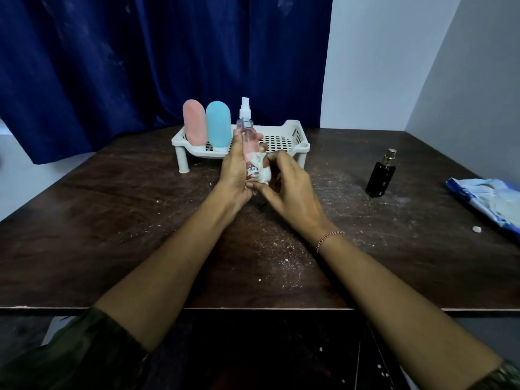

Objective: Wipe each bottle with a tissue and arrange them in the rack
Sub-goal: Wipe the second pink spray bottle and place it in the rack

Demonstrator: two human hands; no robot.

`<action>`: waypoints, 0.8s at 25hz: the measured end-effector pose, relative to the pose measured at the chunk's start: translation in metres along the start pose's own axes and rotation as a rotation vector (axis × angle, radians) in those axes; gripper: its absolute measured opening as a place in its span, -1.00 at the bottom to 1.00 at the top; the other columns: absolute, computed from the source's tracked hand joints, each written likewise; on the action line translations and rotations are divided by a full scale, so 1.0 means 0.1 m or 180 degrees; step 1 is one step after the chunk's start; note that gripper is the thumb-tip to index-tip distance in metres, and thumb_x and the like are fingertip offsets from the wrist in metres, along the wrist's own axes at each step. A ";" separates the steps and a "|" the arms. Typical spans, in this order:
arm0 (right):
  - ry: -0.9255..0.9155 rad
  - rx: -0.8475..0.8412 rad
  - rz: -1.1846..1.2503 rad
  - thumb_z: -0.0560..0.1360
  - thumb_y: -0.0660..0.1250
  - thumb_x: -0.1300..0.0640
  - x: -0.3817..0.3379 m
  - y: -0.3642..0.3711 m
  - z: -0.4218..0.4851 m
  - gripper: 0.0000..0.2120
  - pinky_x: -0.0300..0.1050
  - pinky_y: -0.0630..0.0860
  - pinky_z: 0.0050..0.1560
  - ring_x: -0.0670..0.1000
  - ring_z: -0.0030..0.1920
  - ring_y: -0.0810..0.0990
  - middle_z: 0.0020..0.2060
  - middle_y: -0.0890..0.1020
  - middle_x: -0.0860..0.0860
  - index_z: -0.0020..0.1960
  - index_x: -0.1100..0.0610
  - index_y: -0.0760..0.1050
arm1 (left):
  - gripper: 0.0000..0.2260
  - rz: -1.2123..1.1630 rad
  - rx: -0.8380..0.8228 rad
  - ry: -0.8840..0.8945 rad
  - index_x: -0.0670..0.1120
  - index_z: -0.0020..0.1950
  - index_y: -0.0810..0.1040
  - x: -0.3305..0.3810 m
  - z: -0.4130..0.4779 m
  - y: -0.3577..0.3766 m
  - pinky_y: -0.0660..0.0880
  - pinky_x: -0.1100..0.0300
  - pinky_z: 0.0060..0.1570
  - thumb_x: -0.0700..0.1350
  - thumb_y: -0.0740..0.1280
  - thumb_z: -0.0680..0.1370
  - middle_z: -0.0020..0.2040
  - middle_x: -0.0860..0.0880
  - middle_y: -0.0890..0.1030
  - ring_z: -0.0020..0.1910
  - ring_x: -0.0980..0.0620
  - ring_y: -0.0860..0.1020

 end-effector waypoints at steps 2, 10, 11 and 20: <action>-0.0092 0.0092 -0.0149 0.43 0.40 0.07 -0.02 -0.01 0.01 -0.67 -0.36 0.32 -0.09 -0.15 -0.10 0.36 -0.09 0.49 0.07 0.03 0.27 0.40 | -0.62 -0.0029 0.0058 0.0011 -0.12 -0.13 0.49 0.00 0.01 -0.01 0.46 0.30 -0.46 0.14 0.09 0.60 -0.32 -0.04 0.44 -0.52 0.11 0.47; -0.0181 0.0233 -0.0091 0.46 0.36 0.24 -0.01 -0.05 0.01 -0.84 -0.33 0.41 -0.09 -0.11 -0.11 0.45 -0.13 0.58 0.12 -0.02 0.31 0.48 | -0.64 -0.0031 0.0425 0.0070 -0.11 -0.11 0.50 0.07 0.01 -0.11 0.47 0.27 -0.50 0.13 0.10 0.61 -0.30 -0.04 0.49 -0.42 0.08 0.48; -0.0175 0.0208 -0.0072 0.47 0.35 0.27 0.01 -0.06 0.02 -0.87 -0.33 0.42 -0.08 -0.11 -0.12 0.47 -0.12 0.59 0.12 -0.02 0.31 0.49 | -0.65 0.0018 0.0431 0.0136 -0.11 -0.09 0.50 0.09 0.01 -0.12 0.48 0.25 -0.47 0.12 0.10 0.61 -0.29 -0.05 0.48 -0.40 0.09 0.47; 0.0377 -0.0292 -0.0083 0.56 0.23 0.15 0.22 -0.04 0.07 -0.80 -0.34 0.23 -0.23 -0.06 -0.23 0.38 -0.26 0.43 -0.02 -0.18 0.22 0.50 | -0.69 0.0535 0.0036 0.0562 -0.13 0.14 0.45 0.30 0.02 -0.12 0.45 -0.12 0.24 0.07 0.11 0.62 0.12 -0.20 0.57 0.14 -0.13 0.54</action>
Point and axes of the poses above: each hand's wrist, its own z-axis towards the middle knuckle, its own y-axis out of the palm, x = y × z, the point moved 6 cm from there along z, towards the middle knuckle
